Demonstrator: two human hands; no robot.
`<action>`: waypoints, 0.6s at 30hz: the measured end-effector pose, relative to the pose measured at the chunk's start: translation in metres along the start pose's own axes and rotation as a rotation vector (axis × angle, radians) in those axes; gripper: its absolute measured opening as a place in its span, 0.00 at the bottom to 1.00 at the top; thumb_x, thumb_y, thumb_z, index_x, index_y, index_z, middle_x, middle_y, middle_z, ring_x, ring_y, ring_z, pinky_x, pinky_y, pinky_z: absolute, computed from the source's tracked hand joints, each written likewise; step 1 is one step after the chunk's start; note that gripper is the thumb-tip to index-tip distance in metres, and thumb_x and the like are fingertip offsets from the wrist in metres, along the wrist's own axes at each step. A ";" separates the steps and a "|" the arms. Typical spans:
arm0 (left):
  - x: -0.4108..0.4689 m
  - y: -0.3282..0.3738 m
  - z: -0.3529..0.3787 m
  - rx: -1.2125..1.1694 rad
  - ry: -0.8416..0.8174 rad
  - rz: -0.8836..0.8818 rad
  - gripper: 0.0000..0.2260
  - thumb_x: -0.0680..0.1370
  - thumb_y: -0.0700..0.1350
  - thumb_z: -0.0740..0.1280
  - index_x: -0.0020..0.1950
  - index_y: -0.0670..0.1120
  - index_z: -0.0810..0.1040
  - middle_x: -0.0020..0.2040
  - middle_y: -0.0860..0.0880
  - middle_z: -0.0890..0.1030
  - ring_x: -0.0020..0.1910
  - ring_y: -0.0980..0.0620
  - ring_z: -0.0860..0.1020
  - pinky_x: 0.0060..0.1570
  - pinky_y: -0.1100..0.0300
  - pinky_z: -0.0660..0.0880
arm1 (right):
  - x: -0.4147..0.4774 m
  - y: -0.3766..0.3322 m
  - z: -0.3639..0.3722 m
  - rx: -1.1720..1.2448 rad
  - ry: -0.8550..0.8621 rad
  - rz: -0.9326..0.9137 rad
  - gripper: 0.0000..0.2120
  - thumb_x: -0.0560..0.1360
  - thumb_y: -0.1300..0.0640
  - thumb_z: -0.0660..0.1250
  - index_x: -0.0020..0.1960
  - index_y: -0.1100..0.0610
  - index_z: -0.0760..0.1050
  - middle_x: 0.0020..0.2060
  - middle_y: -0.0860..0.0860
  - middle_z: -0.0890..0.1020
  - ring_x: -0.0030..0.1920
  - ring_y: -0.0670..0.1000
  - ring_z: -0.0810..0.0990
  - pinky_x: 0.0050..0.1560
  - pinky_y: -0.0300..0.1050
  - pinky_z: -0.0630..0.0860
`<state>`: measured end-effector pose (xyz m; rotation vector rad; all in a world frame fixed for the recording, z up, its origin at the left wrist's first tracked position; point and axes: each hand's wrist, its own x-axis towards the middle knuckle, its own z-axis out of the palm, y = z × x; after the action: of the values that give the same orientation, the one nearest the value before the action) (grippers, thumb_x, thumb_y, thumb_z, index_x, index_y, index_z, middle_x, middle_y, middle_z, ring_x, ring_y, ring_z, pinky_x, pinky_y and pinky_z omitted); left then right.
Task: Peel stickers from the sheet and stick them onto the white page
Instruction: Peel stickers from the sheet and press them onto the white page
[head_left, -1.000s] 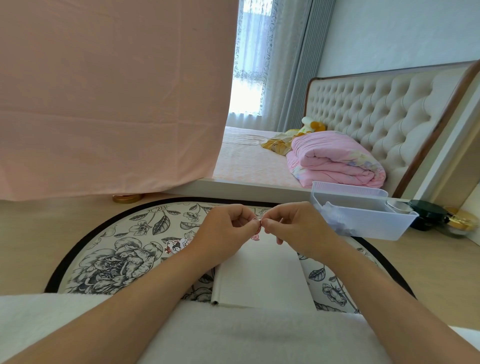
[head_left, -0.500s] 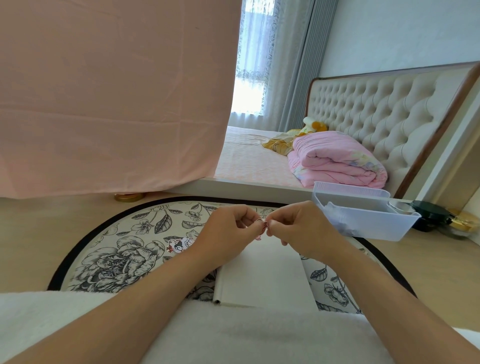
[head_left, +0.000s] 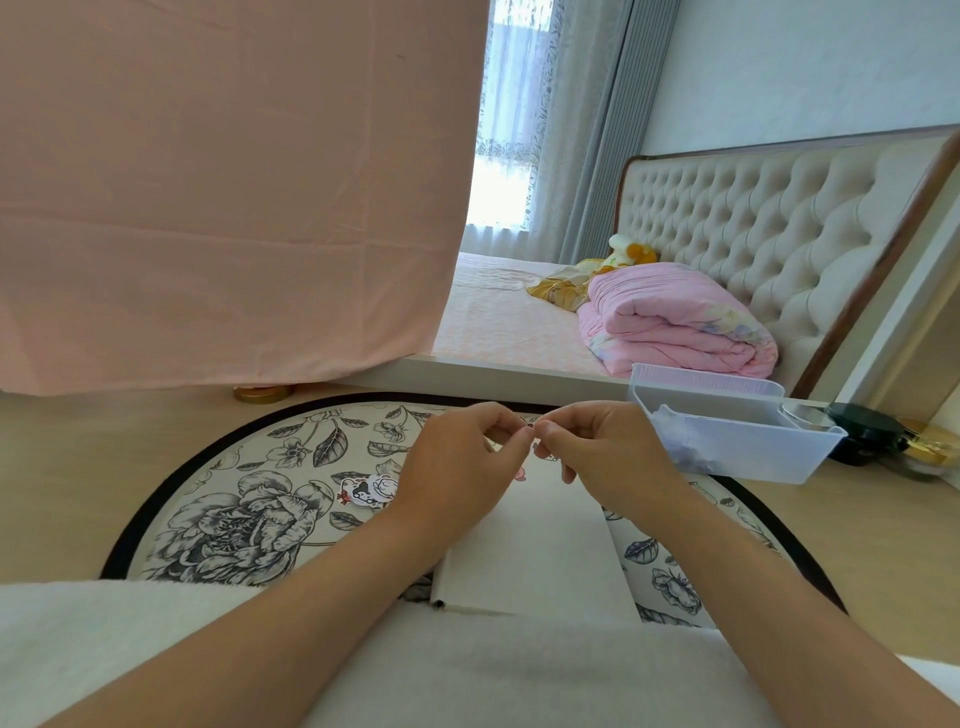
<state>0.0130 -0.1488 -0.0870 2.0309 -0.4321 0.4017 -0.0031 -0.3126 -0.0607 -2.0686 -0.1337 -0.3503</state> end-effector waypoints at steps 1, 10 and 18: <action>0.001 -0.001 0.000 -0.029 -0.020 -0.021 0.06 0.77 0.53 0.70 0.42 0.55 0.84 0.35 0.60 0.84 0.35 0.62 0.81 0.42 0.54 0.80 | 0.000 0.000 0.000 -0.012 0.001 -0.003 0.07 0.77 0.61 0.70 0.43 0.57 0.86 0.33 0.49 0.86 0.26 0.46 0.77 0.29 0.34 0.72; 0.002 -0.004 0.000 -0.060 -0.052 -0.033 0.06 0.77 0.50 0.71 0.40 0.54 0.84 0.34 0.59 0.84 0.35 0.59 0.82 0.42 0.52 0.81 | 0.002 0.004 0.003 -0.166 -0.019 -0.072 0.07 0.75 0.57 0.71 0.40 0.50 0.85 0.32 0.49 0.85 0.27 0.46 0.78 0.29 0.38 0.75; 0.004 -0.005 -0.001 -0.025 -0.105 0.011 0.06 0.79 0.48 0.67 0.42 0.54 0.79 0.36 0.59 0.83 0.37 0.58 0.79 0.39 0.60 0.75 | 0.002 0.005 -0.002 0.005 -0.092 0.025 0.07 0.78 0.59 0.69 0.43 0.56 0.84 0.34 0.49 0.85 0.29 0.48 0.80 0.28 0.34 0.71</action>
<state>0.0191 -0.1459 -0.0886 2.0321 -0.5098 0.2954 -0.0001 -0.3167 -0.0635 -2.0806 -0.1637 -0.2399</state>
